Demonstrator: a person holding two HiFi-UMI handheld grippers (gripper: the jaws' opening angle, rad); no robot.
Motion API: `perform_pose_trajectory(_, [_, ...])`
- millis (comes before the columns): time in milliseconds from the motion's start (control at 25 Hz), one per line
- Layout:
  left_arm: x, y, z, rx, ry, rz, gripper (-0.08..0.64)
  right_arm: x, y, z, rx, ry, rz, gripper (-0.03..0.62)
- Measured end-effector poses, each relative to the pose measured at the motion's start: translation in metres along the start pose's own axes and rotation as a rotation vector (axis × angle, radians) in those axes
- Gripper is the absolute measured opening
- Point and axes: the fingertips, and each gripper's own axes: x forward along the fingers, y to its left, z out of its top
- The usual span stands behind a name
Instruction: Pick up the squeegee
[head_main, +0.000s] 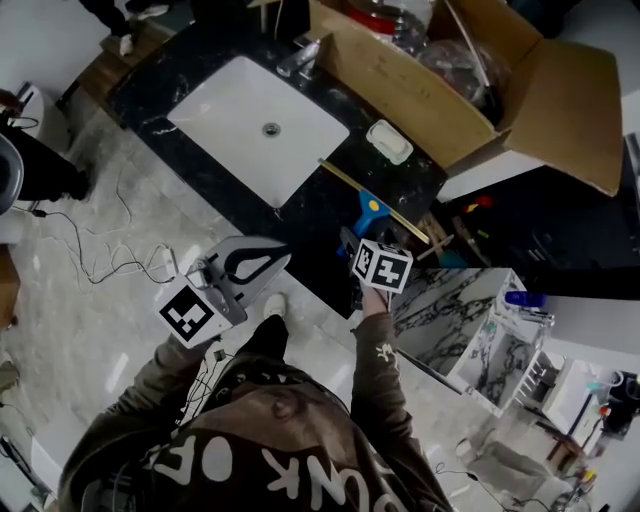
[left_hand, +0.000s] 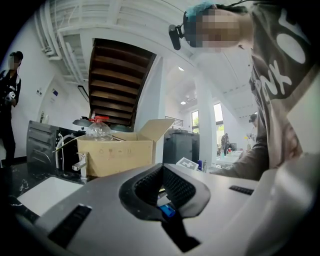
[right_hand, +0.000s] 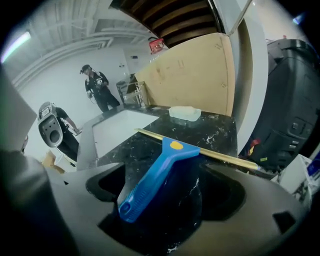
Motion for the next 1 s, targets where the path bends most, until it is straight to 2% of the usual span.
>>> perform_pose_trajectory(360, [-0.005, 0.013, -0.003, -0.027, -0.008, 0.014, 0.003, 0.028, 0.005, -0.015, -0.021, 0.120, -0.058, 0.380])
perform_pose_trajectory(560, [-0.009, 0.016, -0.001, -0.033, -0.014, 0.021, 0.003, 0.033, 0.009, -0.016, -0.064, 0.140, -0.077, 0.361])
perform_pose_trajectory(680, [-0.010, 0.016, 0.000, -0.032, -0.016, 0.024, 0.003, 0.031, 0.013, -0.017, -0.071, 0.135, -0.062, 0.274])
perform_pose_trajectory(1000, [-0.013, 0.010, 0.007, -0.025, -0.016, 0.017, 0.003, 0.021, 0.008, -0.023, -0.097, 0.144, -0.048, 0.163])
